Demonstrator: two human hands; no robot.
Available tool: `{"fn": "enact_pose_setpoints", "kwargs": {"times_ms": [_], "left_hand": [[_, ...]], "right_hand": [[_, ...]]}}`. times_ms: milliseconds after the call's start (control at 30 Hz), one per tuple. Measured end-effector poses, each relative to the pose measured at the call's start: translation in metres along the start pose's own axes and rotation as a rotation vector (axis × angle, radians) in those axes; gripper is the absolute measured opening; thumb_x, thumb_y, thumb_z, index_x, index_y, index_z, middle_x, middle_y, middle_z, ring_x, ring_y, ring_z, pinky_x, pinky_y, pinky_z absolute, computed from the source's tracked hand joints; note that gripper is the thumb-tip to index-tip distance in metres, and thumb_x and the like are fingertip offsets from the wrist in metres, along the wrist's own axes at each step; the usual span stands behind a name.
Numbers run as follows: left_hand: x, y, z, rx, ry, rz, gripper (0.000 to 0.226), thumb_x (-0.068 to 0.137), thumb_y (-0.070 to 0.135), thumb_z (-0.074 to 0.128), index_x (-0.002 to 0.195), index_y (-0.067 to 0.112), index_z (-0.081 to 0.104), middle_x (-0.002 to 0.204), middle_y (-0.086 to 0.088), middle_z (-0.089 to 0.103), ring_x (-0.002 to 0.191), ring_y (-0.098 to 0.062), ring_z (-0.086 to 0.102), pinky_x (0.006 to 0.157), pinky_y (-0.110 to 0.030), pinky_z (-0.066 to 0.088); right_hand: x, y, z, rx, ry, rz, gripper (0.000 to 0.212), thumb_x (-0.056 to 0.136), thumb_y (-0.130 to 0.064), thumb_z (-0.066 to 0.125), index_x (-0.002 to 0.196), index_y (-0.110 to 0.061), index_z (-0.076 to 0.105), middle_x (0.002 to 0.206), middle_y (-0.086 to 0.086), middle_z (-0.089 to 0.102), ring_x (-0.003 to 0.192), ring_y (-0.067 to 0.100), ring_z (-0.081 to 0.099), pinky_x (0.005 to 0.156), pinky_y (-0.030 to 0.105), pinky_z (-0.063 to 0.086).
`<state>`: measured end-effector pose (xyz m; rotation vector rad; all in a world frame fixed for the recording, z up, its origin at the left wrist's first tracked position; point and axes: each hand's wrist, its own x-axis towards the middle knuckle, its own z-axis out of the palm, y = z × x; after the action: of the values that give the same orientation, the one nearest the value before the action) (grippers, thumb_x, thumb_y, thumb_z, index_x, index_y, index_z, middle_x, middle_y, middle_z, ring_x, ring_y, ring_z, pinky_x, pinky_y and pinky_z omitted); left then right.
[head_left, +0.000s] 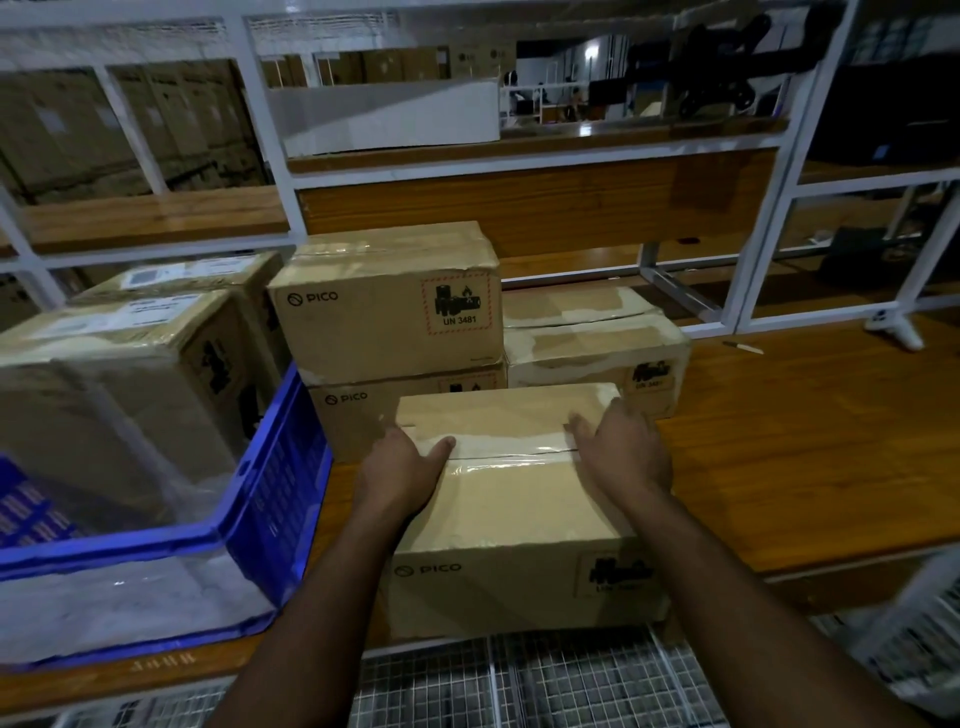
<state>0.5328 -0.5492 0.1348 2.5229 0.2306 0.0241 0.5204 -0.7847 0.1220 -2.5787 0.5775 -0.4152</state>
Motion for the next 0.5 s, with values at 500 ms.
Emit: {"fn": "enact_pose_setpoints", "kwargs": {"times_ms": [500], "left_hand": [[-0.062,-0.005,-0.014,-0.374,0.426,0.214,0.057,0.089,0.05,0.07,0.137,0.026,0.051,0.107,0.02,0.055,0.096,-0.003,0.054,0.076,-0.025,0.043]], "right_hand": [[-0.039,0.008,-0.027,0.262,0.311,-0.138,0.084,0.093,-0.059,0.054,0.156,-0.02,0.015,0.148,0.017,0.039,0.131,0.032,0.044,0.102,0.045,0.047]]}}
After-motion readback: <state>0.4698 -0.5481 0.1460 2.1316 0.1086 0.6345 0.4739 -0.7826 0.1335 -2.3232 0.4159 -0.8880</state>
